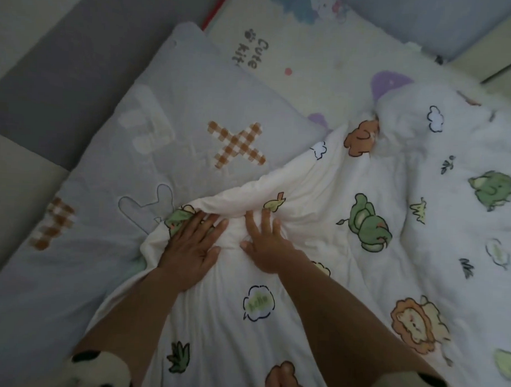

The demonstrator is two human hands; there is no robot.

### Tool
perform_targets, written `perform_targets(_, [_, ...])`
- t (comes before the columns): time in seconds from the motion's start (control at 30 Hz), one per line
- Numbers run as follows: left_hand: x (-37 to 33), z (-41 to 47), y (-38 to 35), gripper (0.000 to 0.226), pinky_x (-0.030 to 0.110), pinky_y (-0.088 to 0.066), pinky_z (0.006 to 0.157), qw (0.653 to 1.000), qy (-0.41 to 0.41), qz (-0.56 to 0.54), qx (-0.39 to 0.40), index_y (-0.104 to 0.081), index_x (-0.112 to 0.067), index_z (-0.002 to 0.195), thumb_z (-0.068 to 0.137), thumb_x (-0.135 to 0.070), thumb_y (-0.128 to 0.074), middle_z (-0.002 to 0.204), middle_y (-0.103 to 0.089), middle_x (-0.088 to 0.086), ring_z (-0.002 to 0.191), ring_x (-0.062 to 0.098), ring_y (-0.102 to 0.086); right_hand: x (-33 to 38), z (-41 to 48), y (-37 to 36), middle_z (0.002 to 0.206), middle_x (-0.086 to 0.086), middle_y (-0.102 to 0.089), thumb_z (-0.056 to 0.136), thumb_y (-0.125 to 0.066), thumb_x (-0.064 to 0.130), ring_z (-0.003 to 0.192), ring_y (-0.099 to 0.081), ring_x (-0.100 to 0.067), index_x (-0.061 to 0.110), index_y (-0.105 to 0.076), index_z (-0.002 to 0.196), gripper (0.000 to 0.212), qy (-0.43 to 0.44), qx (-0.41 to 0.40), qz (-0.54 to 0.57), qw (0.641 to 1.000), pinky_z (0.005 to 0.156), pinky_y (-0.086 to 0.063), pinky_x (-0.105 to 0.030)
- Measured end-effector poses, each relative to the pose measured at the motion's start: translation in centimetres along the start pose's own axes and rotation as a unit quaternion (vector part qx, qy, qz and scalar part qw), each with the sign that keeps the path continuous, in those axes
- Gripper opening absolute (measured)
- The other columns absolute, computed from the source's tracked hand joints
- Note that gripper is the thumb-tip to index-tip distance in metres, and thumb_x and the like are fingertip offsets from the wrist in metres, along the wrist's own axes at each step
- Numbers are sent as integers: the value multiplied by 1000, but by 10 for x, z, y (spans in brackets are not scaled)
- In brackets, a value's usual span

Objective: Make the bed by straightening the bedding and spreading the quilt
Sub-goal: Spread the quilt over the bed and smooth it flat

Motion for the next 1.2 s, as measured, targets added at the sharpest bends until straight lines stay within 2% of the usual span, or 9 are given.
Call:
perform_targets(0.5, [-1, 3, 4, 58, 30, 2, 115, 1000, -6, 5, 18, -35, -20, 146, 91, -38, -34, 148, -41, 6, 138, 25, -26, -4, 1, 2, 155, -14, 27, 99, -28, 51, 144, 6, -44, 31, 18, 149, 72, 4, -1, -8, 1000, 116, -8, -53])
perform_targets(0.63, [-8, 0, 7, 59, 36, -12, 112, 999, -3, 35, -8, -30, -23, 148, 92, -39, -33, 152, -35, 4, 140, 23, -22, -8, 2, 8, 155, -17, 28, 100, -26, 50, 144, 6, -45, 28, 19, 150, 70, 34, 15, -10, 999, 116, -5, -51])
perform_targets(0.73, [-22, 1, 27, 56, 40, -21, 106, 996, 9, 73, -48, -44, -21, 142, 91, -42, -33, 144, -44, 7, 132, 26, -34, -16, -6, 28, 158, -18, 12, 101, -27, 46, 141, -19, -46, 28, 8, 152, 65, 90, 11, -28, 995, 113, -23, -53])
perform_targets(0.8, [-37, 9, 47, 50, 42, -29, 96, 993, 21, 81, -88, -56, -19, 128, 89, -42, -34, 127, -54, 8, 116, 28, -45, -25, -16, 54, 149, -17, -32, 102, -33, 36, 121, -49, -39, 26, -25, 149, 49, 127, -52, -53, 989, 96, -44, -43])
perform_targets(0.87, [-56, 22, 65, 42, 41, -31, 89, 987, 40, 79, -135, -57, -18, 118, 86, -37, -37, 118, -54, 7, 107, 29, -47, -39, -24, 87, 113, -13, -62, 99, -38, 25, 100, -59, -35, 18, -58, 120, 30, 133, -160, -71, 976, 78, -46, -35])
perform_targets(0.93, [-70, 44, 77, 44, 41, -29, 92, 980, 66, 86, -169, -53, -14, 122, 81, -29, -43, 122, -52, 10, 110, 30, -45, -52, -21, 120, 97, -11, -64, 95, -40, 18, 88, -61, -35, 11, -60, 101, 21, 114, -262, -83, 955, 69, -45, -34])
perform_targets(1.0, [-81, 68, 86, 60, 42, -24, 98, 977, 101, 85, -170, -47, -8, 134, 76, -21, -55, 128, -51, 14, 116, 32, -44, -60, -13, 150, 104, -11, -58, 89, -46, 8, 87, -59, -34, 9, -55, 108, 21, 109, -315, -71, 940, 64, -41, -33])
perform_targets(1.1, [-97, 94, 94, 73, 38, -21, 103, 983, 152, 40, -97, -32, -9, 146, 79, -14, -61, 118, -56, 8, 110, 29, -52, -73, 3, 176, 136, -10, -41, 76, -57, 0, 114, -48, -33, 14, -40, 138, 65, 129, -298, -127, 937, 79, -43, -39])
perform_targets(1.2, [-115, 100, 95, 49, 33, -28, 95, 993, 94, 20, -63, -53, -17, 129, 81, -13, -56, 109, -58, 4, 102, 25, -53, -93, 10, 183, 148, -7, -36, 76, -66, 11, 140, -27, -29, 18, -55, 128, 53, 158, -262, -249, 919, 112, -19, -44])
Point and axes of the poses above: each hand's wrist, its own z-axis towards the middle knuckle, its own y-axis out of the back of the hand, x = y × z, the point moved 1 cm from there along z, towards the middle knuckle
